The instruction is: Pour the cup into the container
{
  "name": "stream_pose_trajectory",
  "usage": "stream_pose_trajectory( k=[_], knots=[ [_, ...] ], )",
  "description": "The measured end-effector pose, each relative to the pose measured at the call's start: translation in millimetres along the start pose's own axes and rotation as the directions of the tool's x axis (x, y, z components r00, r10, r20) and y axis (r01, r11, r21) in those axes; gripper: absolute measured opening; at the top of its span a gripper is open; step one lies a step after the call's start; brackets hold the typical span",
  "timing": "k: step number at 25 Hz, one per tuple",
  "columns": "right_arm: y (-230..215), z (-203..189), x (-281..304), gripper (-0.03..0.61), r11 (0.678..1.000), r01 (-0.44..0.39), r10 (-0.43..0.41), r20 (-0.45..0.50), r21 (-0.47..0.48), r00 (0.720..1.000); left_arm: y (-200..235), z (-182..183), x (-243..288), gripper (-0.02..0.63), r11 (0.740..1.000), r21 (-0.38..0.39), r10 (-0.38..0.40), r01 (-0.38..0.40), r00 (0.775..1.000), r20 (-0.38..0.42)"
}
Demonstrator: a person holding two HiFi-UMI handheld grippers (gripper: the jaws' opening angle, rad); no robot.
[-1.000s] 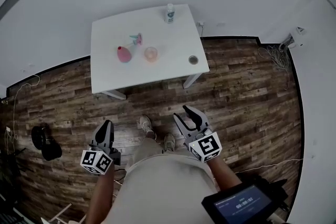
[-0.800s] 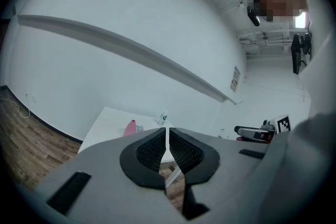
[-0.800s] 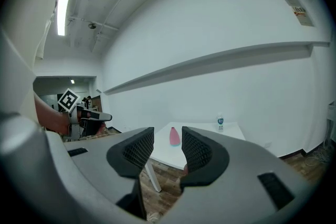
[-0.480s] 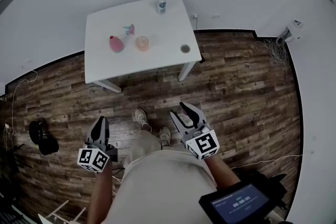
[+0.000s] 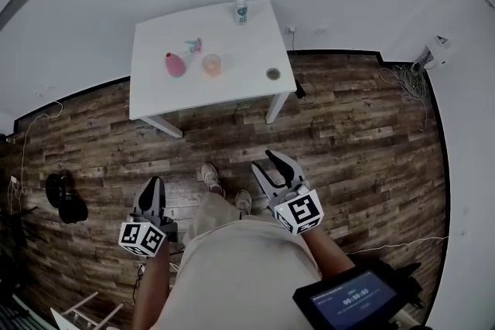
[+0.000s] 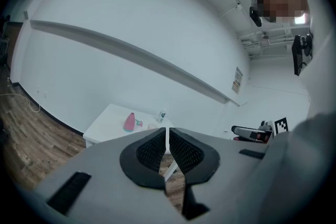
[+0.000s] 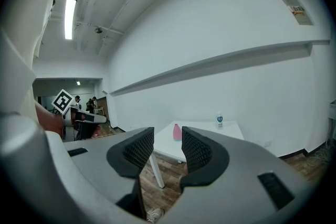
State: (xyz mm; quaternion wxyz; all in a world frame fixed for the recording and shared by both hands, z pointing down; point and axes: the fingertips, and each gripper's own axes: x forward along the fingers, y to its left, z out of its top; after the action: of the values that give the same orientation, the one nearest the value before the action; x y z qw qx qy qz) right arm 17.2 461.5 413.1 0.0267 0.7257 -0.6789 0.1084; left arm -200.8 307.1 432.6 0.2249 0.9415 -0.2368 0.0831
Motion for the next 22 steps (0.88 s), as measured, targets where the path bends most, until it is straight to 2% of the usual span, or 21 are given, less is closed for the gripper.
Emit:
stream_pose_trajectory(
  k=[17, 22],
  knots=[
    [-9.3, -1.5, 10.9, 0.149, 1.0, 0.007, -0.007, 0.013, 0.003, 1.0, 1.2, 6.6, 14.9, 0.012, 1.0, 0.018, -0.009, 0.009, 1.0, -0.001],
    [-17.1, -12.7, 17.4, 0.149, 1.0, 0.015, -0.015, -0.017, 0.013, 1.0, 4.9, 9.8, 15.7, 0.012, 1.0, 0.009, 0.0, 0.0, 1.0, 0.007]
  ],
)
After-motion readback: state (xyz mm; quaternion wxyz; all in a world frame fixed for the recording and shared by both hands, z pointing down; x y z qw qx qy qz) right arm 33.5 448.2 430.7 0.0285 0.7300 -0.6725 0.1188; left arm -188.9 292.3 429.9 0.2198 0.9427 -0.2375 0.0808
